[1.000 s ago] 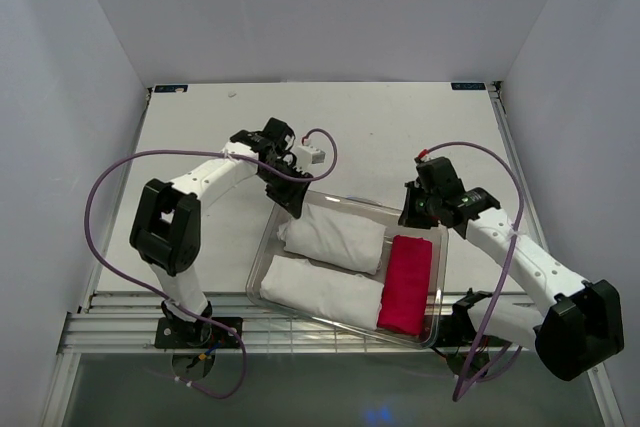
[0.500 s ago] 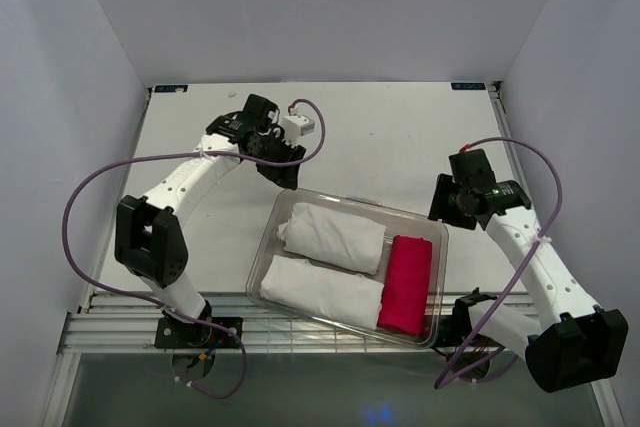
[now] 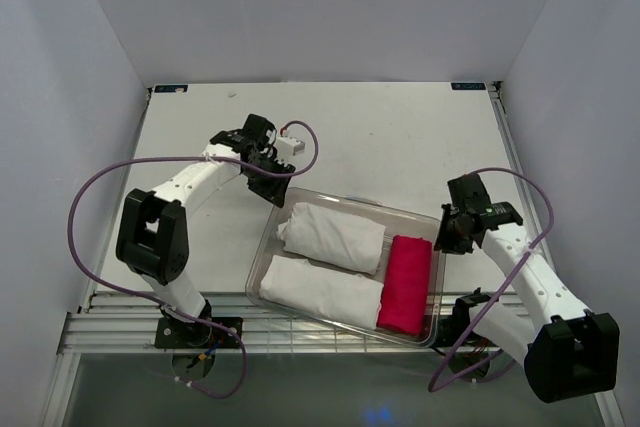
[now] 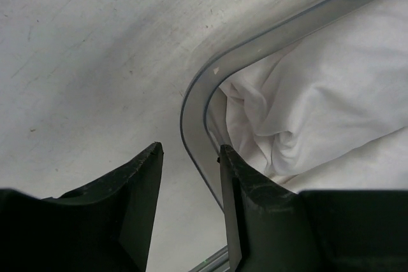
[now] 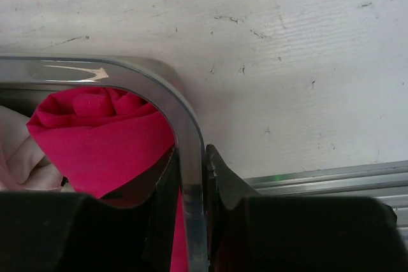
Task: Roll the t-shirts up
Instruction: Move the bin to the center of the board, then reset both arms
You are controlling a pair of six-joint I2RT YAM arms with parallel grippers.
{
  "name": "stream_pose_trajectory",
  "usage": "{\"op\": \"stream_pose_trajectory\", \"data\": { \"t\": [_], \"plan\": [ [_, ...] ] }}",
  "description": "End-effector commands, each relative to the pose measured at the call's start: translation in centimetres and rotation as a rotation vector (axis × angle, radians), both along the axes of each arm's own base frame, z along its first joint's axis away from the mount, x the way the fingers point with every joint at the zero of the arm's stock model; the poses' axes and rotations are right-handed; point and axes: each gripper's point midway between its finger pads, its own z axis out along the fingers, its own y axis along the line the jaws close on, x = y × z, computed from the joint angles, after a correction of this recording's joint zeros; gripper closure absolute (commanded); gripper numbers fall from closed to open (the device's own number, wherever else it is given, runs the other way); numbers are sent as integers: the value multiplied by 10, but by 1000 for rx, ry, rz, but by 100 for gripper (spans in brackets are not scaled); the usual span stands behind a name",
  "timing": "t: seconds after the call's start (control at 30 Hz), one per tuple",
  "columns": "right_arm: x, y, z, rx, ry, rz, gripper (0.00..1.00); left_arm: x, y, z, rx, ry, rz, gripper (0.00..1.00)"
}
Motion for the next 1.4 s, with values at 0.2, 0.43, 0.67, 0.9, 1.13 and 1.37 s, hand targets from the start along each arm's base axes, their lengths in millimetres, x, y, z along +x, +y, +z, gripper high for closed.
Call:
{"op": "stream_pose_trajectory", "data": {
  "t": [0.2, 0.43, 0.67, 0.9, 1.13, 1.37],
  "plan": [
    [61, 23, 12, 75, -139, 40, 92, 4, 22, 0, 32, -57, 47, 67],
    [127, 41, 23, 78, -270, 177, 92, 12, 44, -1, 45, -70, 117, 71],
    [146, 71, 24, 144, -316, 285, 92, 13, 64, -2, 64, -81, 161, 71],
    [148, 78, 41, 168, -333, 301, 87, 32, 64, 17, 33, -136, 170, 67],
    [169, 77, 87, 156, -411, 361, 6, 33, 54, 52, -45, -220, 149, 40],
    [204, 64, 163, 242, -540, 339, 10, 71, 61, 118, -78, -454, 280, 34]
  ]
}}
